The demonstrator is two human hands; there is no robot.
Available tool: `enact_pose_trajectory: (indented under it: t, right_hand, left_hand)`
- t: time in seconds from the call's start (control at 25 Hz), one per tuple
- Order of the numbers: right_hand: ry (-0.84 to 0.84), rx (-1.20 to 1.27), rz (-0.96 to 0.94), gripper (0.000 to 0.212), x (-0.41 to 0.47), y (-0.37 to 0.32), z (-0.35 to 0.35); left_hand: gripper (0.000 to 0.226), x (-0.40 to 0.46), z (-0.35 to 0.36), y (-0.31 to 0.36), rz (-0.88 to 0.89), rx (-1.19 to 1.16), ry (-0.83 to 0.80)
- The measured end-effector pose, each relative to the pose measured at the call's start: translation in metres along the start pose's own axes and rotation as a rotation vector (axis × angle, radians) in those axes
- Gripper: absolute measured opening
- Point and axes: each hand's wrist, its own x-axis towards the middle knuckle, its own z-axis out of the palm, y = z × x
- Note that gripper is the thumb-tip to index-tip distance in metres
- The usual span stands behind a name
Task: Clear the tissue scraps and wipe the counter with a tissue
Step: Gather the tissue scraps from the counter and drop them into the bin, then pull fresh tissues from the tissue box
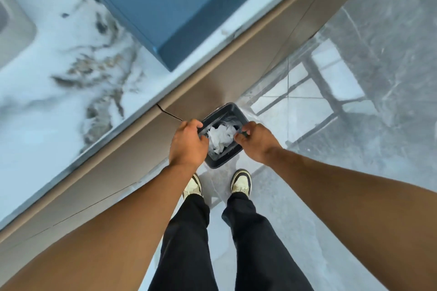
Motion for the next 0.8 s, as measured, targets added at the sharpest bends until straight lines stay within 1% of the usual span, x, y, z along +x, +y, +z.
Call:
enact_pose_trajectory:
  t: [0.04,0.08,0.12,0.2,0.32,0.44,0.6,0.72,0.8]
  right_hand:
    - [-0.026,0.004,-0.021,0.044,-0.014,-0.009,-0.005]
    - [-0.029,0.004,-0.081,0.044,-0.03,-0.023,-0.018]
    - [-0.033,-0.052,-0.137,0.044,-0.049,-0.043,-0.04]
    - [-0.016,-0.071,-0.173,0.047,-0.056,-0.062,-0.047]
    - [-0.048,-0.17,-0.263,0.052,-0.101,-0.1,-0.077]
    - [-0.077,-0.243,-0.313,0.055,-0.126,-0.13,-0.093]
    - [-0.104,-0.368,-0.449,0.058,-0.151,-0.17,-0.092]
    - [-0.135,-0.417,-0.513,0.058,-0.165,-0.196,-0.084]
    - [-0.123,-0.456,-0.562,0.059,-0.174,-0.218,-0.076]
  left_hand:
    - [0.027,-0.009,-0.01,0.005,0.007,-0.006,0.004]
    - [0.026,-0.021,-0.026,0.012,0.022,-0.031,0.036]
    - [0.024,-0.034,-0.046,0.025,0.03,-0.047,0.059]
    - [0.024,-0.038,-0.055,0.027,0.029,-0.029,0.043]
    - [0.028,-0.079,-0.098,0.04,0.025,-0.049,0.076]
    - [0.028,-0.108,-0.13,0.044,-0.003,-0.034,0.124]
    - [0.038,-0.148,-0.171,0.022,-0.051,0.016,0.163]
    - [0.037,-0.17,-0.2,-0.004,-0.079,0.067,0.169]
    - [0.036,-0.18,-0.224,-0.021,-0.109,0.067,0.226]
